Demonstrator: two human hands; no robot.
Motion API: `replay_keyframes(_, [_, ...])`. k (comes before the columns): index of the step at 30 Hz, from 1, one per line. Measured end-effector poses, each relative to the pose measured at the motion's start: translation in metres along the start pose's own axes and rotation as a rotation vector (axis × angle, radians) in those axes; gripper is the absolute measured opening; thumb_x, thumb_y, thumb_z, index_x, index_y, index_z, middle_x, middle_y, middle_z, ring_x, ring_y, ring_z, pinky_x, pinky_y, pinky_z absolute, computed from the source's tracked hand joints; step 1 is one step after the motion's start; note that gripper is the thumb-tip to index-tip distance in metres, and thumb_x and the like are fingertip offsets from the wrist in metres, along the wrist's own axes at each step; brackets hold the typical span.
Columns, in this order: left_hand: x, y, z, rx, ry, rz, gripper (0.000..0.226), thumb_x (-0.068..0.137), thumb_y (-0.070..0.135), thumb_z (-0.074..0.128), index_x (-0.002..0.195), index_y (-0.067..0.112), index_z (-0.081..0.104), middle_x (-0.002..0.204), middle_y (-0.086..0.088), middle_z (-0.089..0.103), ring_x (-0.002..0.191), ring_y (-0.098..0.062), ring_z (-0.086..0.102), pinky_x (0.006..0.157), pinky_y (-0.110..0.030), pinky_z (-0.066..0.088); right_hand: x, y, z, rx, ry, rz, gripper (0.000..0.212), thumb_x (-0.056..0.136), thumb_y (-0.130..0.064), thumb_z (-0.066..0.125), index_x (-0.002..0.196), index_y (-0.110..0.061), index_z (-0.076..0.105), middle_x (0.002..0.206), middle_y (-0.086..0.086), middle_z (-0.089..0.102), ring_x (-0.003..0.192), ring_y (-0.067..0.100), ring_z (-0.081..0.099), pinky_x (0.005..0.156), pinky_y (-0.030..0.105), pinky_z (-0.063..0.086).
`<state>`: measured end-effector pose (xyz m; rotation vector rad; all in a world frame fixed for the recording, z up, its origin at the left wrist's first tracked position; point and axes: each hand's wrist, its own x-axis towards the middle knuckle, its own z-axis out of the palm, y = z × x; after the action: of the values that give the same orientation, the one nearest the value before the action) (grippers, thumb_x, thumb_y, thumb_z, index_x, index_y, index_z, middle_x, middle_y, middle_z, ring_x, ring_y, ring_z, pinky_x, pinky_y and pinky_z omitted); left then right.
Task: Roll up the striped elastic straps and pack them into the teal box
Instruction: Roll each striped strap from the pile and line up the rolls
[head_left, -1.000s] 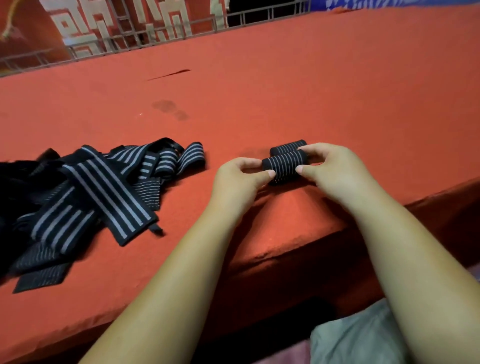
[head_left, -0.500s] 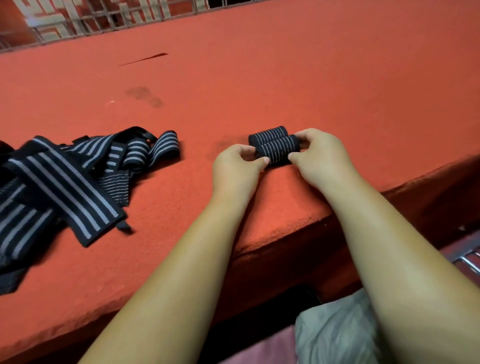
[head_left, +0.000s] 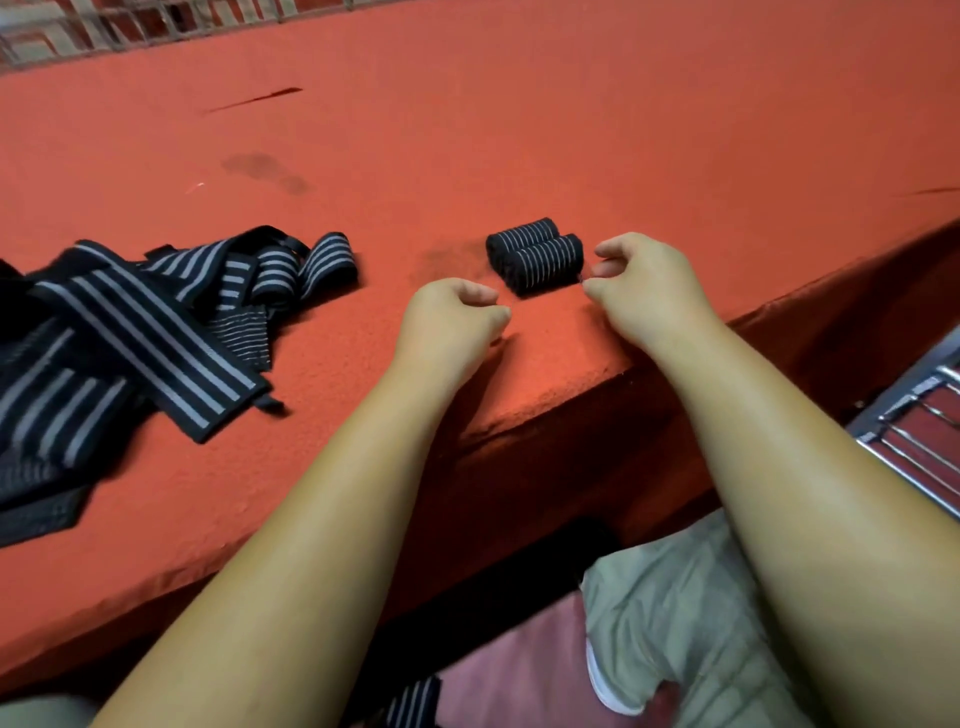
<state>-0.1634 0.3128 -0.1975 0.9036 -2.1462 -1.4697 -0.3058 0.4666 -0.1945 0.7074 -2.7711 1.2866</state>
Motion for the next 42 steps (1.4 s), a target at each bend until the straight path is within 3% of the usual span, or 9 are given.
replay_keyframes(4, [-0.028, -0.002, -0.019, -0.017, -0.046, -0.001, 0.014, 0.090, 0.007, 0.080, 0.101, 0.015, 0.076, 0.095, -0.012, 0.081, 0.097, -0.031, 0.082, 0.098, -0.050, 0.064, -0.026, -0.001, -0.003, 0.010, 0.052, -0.014, 0.038, 0.095, -0.015, 0.067, 0.132, -0.017, 0.071, 0.118, -0.001, 0.077, 0.117, 0.018, 0.069, 0.101, 0.024, 0.045])
replay_keyframes(12, [-0.083, -0.019, -0.052, -0.077, -0.075, 0.004, 0.016, 0.082, 0.007, 0.083, 0.098, 0.010, 0.077, 0.093, -0.012, 0.078, 0.102, -0.033, 0.080, 0.103, -0.053, 0.061, -0.082, -0.021, -0.001, 0.050, 0.014, -0.083, 0.019, 0.094, -0.022, 0.064, 0.109, -0.026, 0.076, 0.090, -0.012, 0.069, 0.088, 0.008, 0.065, 0.070, 0.017, 0.040])
replay_keyframes(18, [-0.125, -0.032, -0.078, -0.094, -0.087, 0.015, 0.011, 0.093, -0.001, 0.078, 0.100, 0.009, 0.077, 0.092, -0.007, 0.077, 0.091, -0.024, 0.079, 0.104, -0.049, 0.061, -0.131, -0.049, 0.005, 0.107, -0.111, -0.195, 0.012, 0.094, -0.031, 0.066, 0.091, -0.024, 0.075, 0.077, -0.007, 0.074, 0.076, 0.007, 0.070, 0.070, 0.024, 0.048])
replay_keyframes(21, [-0.152, -0.039, -0.100, -0.157, -0.131, 0.001, 0.011, 0.096, -0.003, 0.075, 0.106, 0.002, 0.076, 0.095, -0.009, 0.076, 0.089, -0.019, 0.076, 0.102, -0.042, 0.062, -0.159, -0.062, 0.020, 0.199, -0.258, -0.163, 0.019, 0.096, -0.034, 0.066, 0.084, -0.022, 0.071, 0.070, -0.003, 0.076, 0.059, 0.006, 0.069, 0.065, 0.030, 0.053])
replay_keyframes(25, [-0.185, -0.056, -0.142, -0.163, -0.248, -0.073, 0.016, 0.100, -0.002, 0.071, 0.114, -0.007, 0.074, 0.108, -0.020, 0.081, 0.091, -0.020, 0.077, 0.087, -0.027, 0.064, -0.194, -0.065, 0.058, 0.225, -0.492, -0.105, 0.023, 0.096, -0.035, 0.065, 0.084, -0.018, 0.074, 0.073, -0.005, 0.077, 0.062, 0.013, 0.075, 0.059, 0.031, 0.052])
replay_keyframes(30, [-0.207, -0.111, -0.174, 0.018, -0.362, -0.220, 0.015, 0.100, 0.010, 0.075, 0.112, 0.003, 0.079, 0.110, -0.013, 0.083, 0.106, -0.025, 0.079, 0.095, -0.034, 0.064, -0.223, -0.049, 0.120, 0.077, -0.769, -0.098, 0.022, 0.099, -0.029, 0.066, 0.083, -0.016, 0.074, 0.073, -0.004, 0.078, 0.057, 0.010, 0.072, 0.052, 0.022, 0.046])
replay_keyframes(34, [-0.203, -0.174, -0.175, 0.181, -0.307, -0.335, 0.011, 0.099, 0.010, 0.077, 0.109, 0.006, 0.079, 0.102, -0.016, 0.082, 0.089, -0.018, 0.076, 0.088, -0.030, 0.064, -0.231, -0.027, 0.172, -0.063, -0.954, -0.041, 0.020, 0.095, -0.024, 0.061, 0.085, -0.016, 0.076, 0.080, 0.004, 0.080, 0.062, 0.023, 0.074, 0.054, 0.031, 0.053])
replay_keyframes(39, [-0.198, -0.256, -0.173, 0.361, -0.353, -0.535, 0.011, 0.099, 0.012, 0.076, 0.110, 0.013, 0.076, 0.095, -0.015, 0.079, 0.088, -0.024, 0.075, 0.082, -0.039, 0.063, -0.244, 0.001, 0.234, -0.197, -1.152, -0.100, 0.012, 0.094, -0.025, 0.072, 0.103, -0.023, 0.079, 0.091, 0.002, 0.081, 0.076, 0.022, 0.079, 0.080, 0.032, 0.061])
replay_keyframes(42, [-0.196, -0.292, -0.174, 0.369, -0.404, -0.643, 0.014, 0.100, 0.010, 0.073, 0.114, 0.011, 0.074, 0.094, -0.010, 0.074, 0.086, -0.023, 0.073, 0.072, -0.034, 0.058, -0.250, 0.024, 0.261, -0.252, -1.272, -0.041, 0.015, 0.096, -0.019, 0.073, 0.111, -0.019, 0.075, 0.095, 0.009, 0.080, 0.072, 0.024, 0.076, 0.062, 0.029, 0.055])
